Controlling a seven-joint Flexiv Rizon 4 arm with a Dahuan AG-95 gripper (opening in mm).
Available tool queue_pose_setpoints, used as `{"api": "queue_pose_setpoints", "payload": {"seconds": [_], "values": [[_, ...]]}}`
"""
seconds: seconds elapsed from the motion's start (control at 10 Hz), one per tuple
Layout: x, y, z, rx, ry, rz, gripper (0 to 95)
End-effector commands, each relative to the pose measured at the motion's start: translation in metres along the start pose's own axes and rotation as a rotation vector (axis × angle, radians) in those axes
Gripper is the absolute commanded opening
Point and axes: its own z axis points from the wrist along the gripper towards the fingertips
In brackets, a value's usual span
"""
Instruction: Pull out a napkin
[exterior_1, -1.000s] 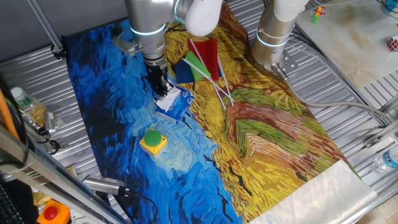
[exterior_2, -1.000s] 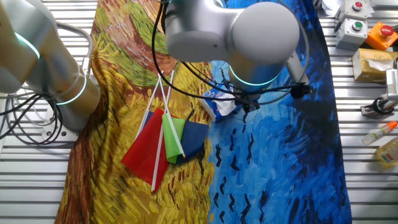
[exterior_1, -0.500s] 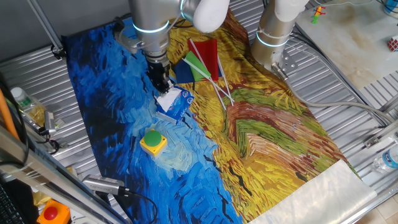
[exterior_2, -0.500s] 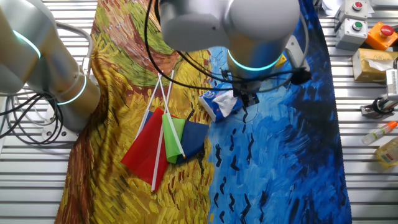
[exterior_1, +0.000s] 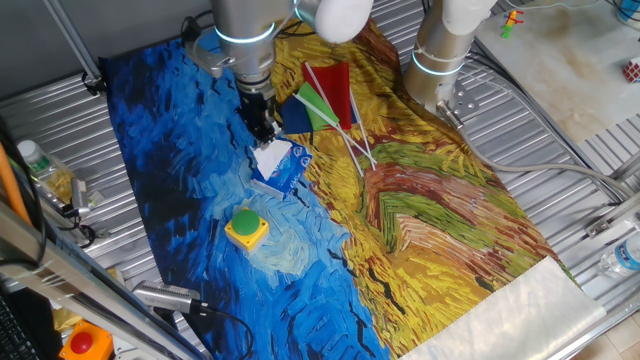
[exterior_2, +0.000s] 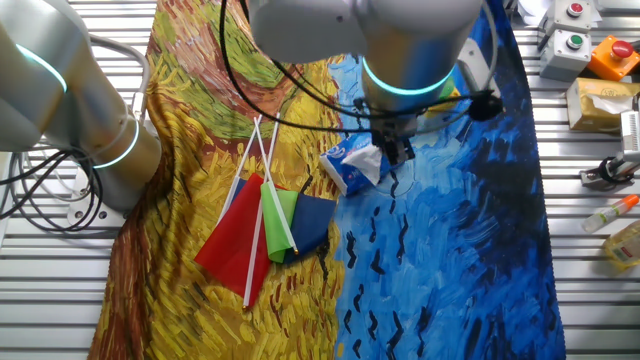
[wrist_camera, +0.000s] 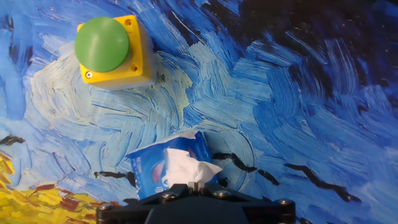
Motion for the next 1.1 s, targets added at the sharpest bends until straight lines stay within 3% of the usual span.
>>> {"api": "queue_pose_setpoints", "payload": {"seconds": [0.1, 0.6, 1.1], "values": [[-0.004, 0.003, -0.009, 0.001, 0.006, 0.019, 0.0], [-0.023, 0.012, -0.034, 0.005, 0.032, 0.051, 0.0], [-0.042, 0.014, -0.049, -0.005, 0.058, 0.080, 0.0]]}}
